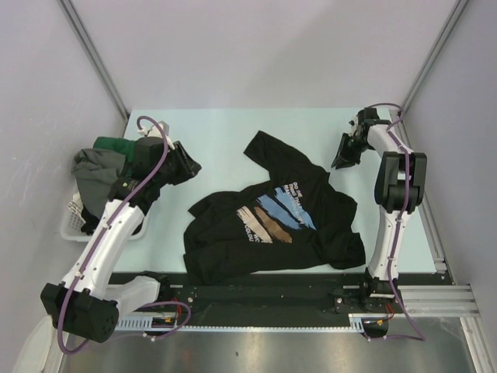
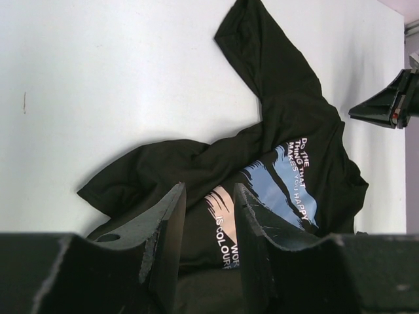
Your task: Fold and stack the t-shirts
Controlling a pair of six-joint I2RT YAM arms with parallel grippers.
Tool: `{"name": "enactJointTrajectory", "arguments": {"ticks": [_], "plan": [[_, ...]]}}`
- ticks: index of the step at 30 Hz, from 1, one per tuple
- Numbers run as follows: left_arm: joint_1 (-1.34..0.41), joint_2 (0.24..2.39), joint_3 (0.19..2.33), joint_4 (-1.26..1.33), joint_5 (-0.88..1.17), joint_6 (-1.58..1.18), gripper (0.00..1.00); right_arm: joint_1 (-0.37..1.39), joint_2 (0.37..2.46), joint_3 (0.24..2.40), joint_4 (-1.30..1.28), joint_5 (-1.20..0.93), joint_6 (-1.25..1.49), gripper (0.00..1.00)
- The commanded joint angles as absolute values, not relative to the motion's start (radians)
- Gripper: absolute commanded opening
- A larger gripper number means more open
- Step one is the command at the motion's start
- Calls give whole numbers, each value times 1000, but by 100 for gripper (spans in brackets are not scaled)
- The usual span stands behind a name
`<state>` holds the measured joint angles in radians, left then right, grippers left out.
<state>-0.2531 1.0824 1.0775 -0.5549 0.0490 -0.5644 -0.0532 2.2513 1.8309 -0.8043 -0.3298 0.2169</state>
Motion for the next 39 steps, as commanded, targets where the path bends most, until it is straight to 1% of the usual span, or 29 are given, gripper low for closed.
{"name": "enactJointTrajectory", "arguments": {"ticks": [1, 6, 11, 25, 34, 39], "plan": [[-259, 1085, 1117, -517, 81, -537, 40, -49, 2138, 1763, -772, -357, 232, 27], [-261, 1072, 1106, -517, 86, -535, 40, -37, 2109, 1704, -750, -367, 232, 27], [-259, 1055, 1101, -523, 80, -531, 40, -26, 2123, 1681, -739, -385, 242, 27], [-261, 1019, 1091, -541, 60, -532, 41, -9, 2157, 1684, -724, -403, 245, 28], [-261, 1028, 1089, -525, 69, -535, 41, -9, 2128, 1695, -773, -383, 210, 29], [-259, 1032, 1088, -517, 77, -538, 41, -11, 2106, 1661, -767, -374, 195, 30]]}}
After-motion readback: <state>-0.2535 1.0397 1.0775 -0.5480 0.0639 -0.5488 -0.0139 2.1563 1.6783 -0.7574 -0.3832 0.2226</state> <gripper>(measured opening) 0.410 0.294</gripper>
